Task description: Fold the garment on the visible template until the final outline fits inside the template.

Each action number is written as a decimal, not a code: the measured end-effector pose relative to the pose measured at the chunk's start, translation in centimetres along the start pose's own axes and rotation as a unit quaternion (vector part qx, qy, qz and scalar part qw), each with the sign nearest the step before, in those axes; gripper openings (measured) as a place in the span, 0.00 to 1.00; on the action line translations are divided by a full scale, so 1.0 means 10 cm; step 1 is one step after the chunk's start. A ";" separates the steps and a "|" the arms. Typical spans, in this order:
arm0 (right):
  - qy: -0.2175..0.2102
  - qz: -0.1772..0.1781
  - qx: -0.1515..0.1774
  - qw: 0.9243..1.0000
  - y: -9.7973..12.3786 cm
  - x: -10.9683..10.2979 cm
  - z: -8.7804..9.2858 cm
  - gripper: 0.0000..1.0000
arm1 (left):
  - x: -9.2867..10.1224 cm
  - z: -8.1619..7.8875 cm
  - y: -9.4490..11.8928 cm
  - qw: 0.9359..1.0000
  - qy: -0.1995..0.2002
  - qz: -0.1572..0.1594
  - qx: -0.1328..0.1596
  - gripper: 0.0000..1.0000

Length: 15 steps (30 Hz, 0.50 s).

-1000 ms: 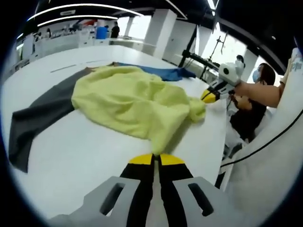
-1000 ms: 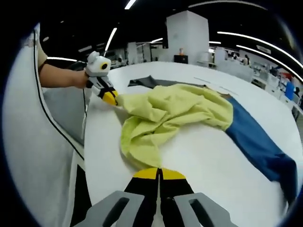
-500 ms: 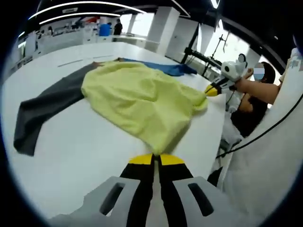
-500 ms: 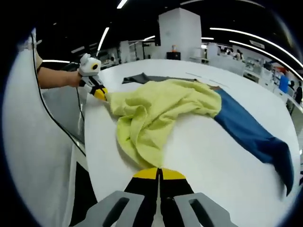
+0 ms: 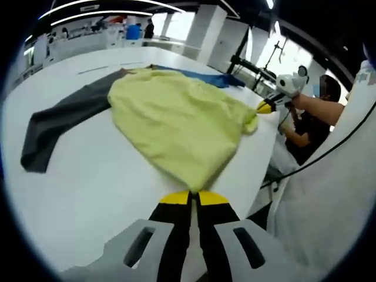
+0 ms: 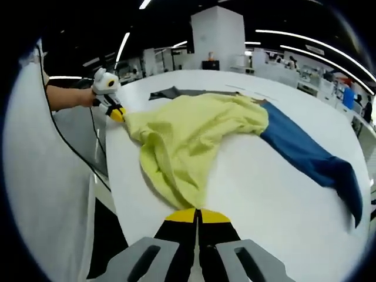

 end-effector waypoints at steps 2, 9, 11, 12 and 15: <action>-0.002 0.000 -0.003 1.000 0.01 -0.02 0.02 0.00 | 0.00 0.01 0.02 1.000 0.000 -0.001 -0.001 0.00; -0.007 -0.004 -0.020 1.000 0.05 -0.09 0.10 0.00 | 0.02 0.07 0.11 1.000 0.003 -0.004 -0.011 0.00; -0.008 -0.004 -0.022 1.000 0.07 -0.11 0.12 0.00 | 0.01 0.08 0.14 1.000 0.005 -0.003 -0.012 0.00; -0.009 -0.005 -0.024 1.000 0.08 -0.12 0.13 0.00 | 0.01 0.09 0.14 1.000 0.005 -0.003 -0.013 0.00; -0.010 -0.007 -0.027 1.000 0.10 -0.13 0.15 0.00 | 0.01 0.11 0.17 1.000 0.008 -0.001 -0.016 0.00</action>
Point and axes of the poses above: the point that each gripper's makers call its tool centre point, and the gripper's own axes: y roughly backward along the fingers, x roughly to its right, z roughly out of its underside, the point moved 9 cm from there along y, roughly backward along the fingers, and after that the axes turned 11 degrees about -z, right-handed, at the moved point
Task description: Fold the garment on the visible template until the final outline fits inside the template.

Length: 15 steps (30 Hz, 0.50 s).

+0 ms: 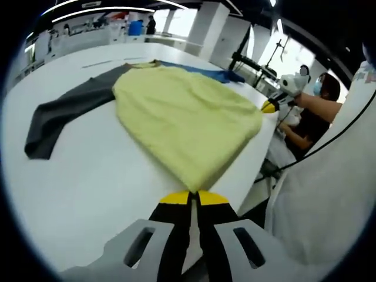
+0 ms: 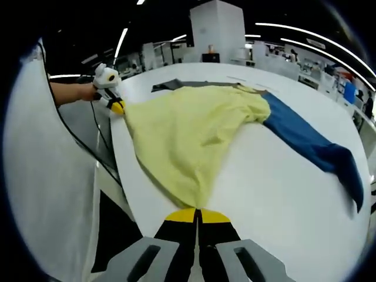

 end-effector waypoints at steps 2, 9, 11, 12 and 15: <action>0.000 -0.002 -0.003 1.000 0.01 -0.01 0.01 0.00 | 0.00 0.01 0.02 1.000 0.000 0.002 -0.001 0.00; 0.009 -0.002 0.000 1.000 0.11 -0.06 -0.09 0.00 | 0.00 -0.09 0.13 1.000 0.001 0.010 0.005 0.00; 0.012 -0.002 0.001 1.000 0.14 -0.06 -0.11 0.00 | 0.00 -0.11 0.17 1.000 -0.001 0.015 0.006 0.00; 0.013 -0.003 0.002 1.000 0.16 -0.07 -0.13 0.00 | 0.00 -0.12 0.18 1.000 -0.003 0.016 0.005 0.00; 0.017 -0.005 0.002 1.000 0.19 -0.11 -0.16 0.00 | 0.02 -0.14 0.24 1.000 -0.005 0.022 0.002 0.00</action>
Point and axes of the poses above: the point that each gripper's makers call its tool centre point, and the gripper's own axes: y roughly backward along the fingers, x roughly to its right, z roughly out of its underside, the point moved 9 cm from there along y, roughly backward along the fingers, and after that the axes turned 11 degrees about -z, right-handed, at the moved point
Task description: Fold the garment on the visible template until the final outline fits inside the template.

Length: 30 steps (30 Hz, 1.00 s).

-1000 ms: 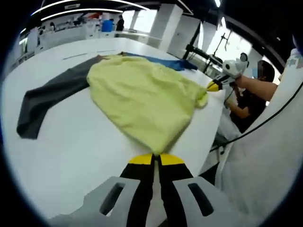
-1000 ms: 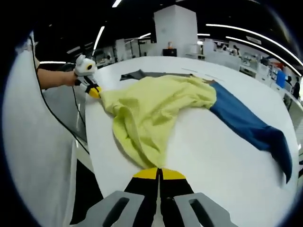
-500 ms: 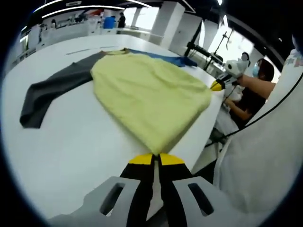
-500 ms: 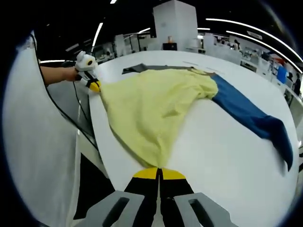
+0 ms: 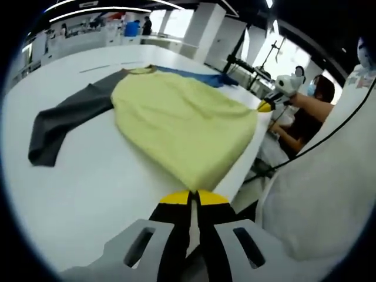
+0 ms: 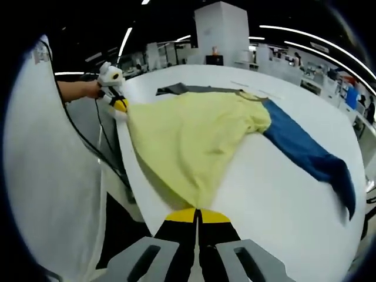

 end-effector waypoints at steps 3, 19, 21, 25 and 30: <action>0.002 -0.005 -0.001 1.000 0.01 -0.04 -0.01 0.00 | 0.01 0.01 0.05 1.000 -0.001 0.006 -0.001 0.00; -0.011 -0.042 -0.049 0.998 -0.17 -0.18 0.17 0.00 | -0.01 0.28 -0.01 0.998 0.038 0.007 -0.045 0.00; -0.012 -0.049 -0.050 0.997 -0.17 -0.20 0.16 0.00 | -0.03 0.30 0.00 0.998 0.042 0.003 -0.049 0.00; -0.013 -0.055 -0.072 0.996 -0.19 -0.22 0.22 0.00 | -0.04 0.32 0.00 0.997 0.046 0.003 -0.056 0.00; -0.009 -0.075 -0.074 0.994 -0.21 -0.29 0.20 0.00 | -0.08 0.35 0.02 0.997 0.051 -0.004 -0.062 0.00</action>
Point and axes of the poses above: the point that each gripper's makers call its tool centre point, and the gripper's own axes: y roughly backward along the fingers, x roughly to its right, z roughly out of its underside, the point moved 9 cm from there along y, roughly backward along the fingers, and after that the axes turned 11 degrees about -z, right-handed, at the moved point
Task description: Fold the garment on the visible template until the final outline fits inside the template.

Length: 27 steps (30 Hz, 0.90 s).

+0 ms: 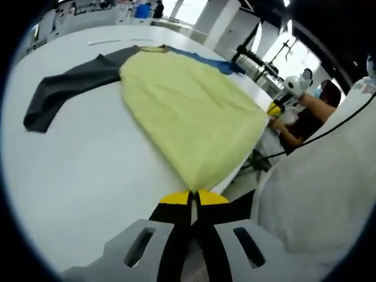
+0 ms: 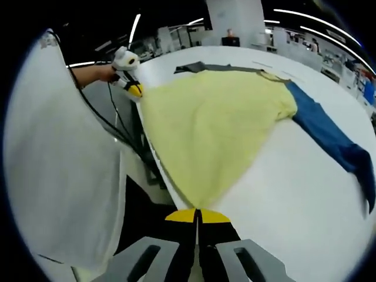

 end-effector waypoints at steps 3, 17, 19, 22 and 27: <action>-0.002 -0.006 -0.002 1.000 -0.01 -0.01 0.01 0.00 | -0.02 0.01 0.02 1.000 0.011 0.000 0.003 0.00; 0.001 -0.006 -0.010 1.000 0.00 0.00 0.02 0.00 | 0.05 -0.07 0.16 1.000 0.017 0.018 0.008 0.00; 0.001 -0.007 -0.009 1.000 0.00 0.01 0.01 0.00 | 0.05 -0.09 0.19 1.000 0.018 0.019 0.010 0.00; 0.000 -0.009 -0.011 1.000 -0.01 0.02 0.02 0.00 | 0.03 -0.06 0.16 1.000 0.024 0.018 0.006 0.00; 0.002 -0.011 -0.014 1.000 -0.01 0.02 0.01 0.00 | 0.04 0.02 0.10 0.999 0.027 0.020 -0.006 0.00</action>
Point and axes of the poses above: the point that each gripper's makers call its tool centre point, and the gripper's own axes: y roughly backward along the fingers, x roughly to its right, z roughly out of its underside, the point moved 9 cm from there along y, roughly backward along the fingers, and after that the axes turned 11 degrees about -z, right-handed, at the moved point
